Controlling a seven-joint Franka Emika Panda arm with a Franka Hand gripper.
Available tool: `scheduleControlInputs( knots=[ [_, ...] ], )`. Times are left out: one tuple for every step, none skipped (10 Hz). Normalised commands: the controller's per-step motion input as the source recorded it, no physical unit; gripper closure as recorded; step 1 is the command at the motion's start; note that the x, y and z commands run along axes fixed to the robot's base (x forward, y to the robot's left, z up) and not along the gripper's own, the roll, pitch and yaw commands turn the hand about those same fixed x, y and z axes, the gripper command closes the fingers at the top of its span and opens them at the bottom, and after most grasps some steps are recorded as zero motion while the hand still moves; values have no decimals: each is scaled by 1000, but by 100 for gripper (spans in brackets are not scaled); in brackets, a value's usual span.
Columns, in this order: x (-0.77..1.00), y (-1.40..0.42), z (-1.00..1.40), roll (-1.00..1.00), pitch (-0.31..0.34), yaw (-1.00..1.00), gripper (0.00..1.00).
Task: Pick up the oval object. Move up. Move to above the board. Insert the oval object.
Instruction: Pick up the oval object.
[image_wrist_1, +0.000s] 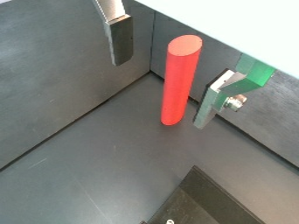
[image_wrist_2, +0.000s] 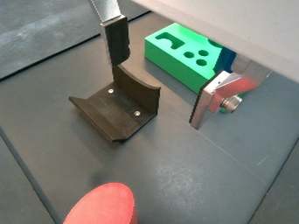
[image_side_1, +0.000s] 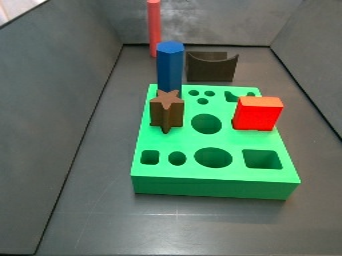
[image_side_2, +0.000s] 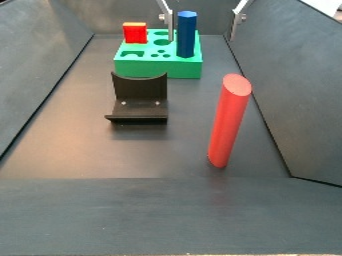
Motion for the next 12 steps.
scheduleControlInputs(
  knots=[
    [0, 31, 0, 0, 0, 3, 0],
    [0, -77, -20, 0, 0, 0, 0],
    [-569, 374, -171, -3, -117, -177, 0],
    [-500, 443, -149, -61, -106, -77, 0],
    [-357, 420, -137, -56, -73, -23, 0],
    [-391, 354, -111, -84, -113, 0, 0],
    [-237, 291, -80, -121, -106, 0, 0],
    [-180, 383, -109, -160, -110, 0, 0],
    [-23, 449, -140, -200, -106, 69, 0],
    [0, 474, -203, -291, -146, 146, 0],
    [11, 523, -280, -359, -191, 157, 0],
    [0, 483, -409, -309, -186, 186, 0]
  ],
)
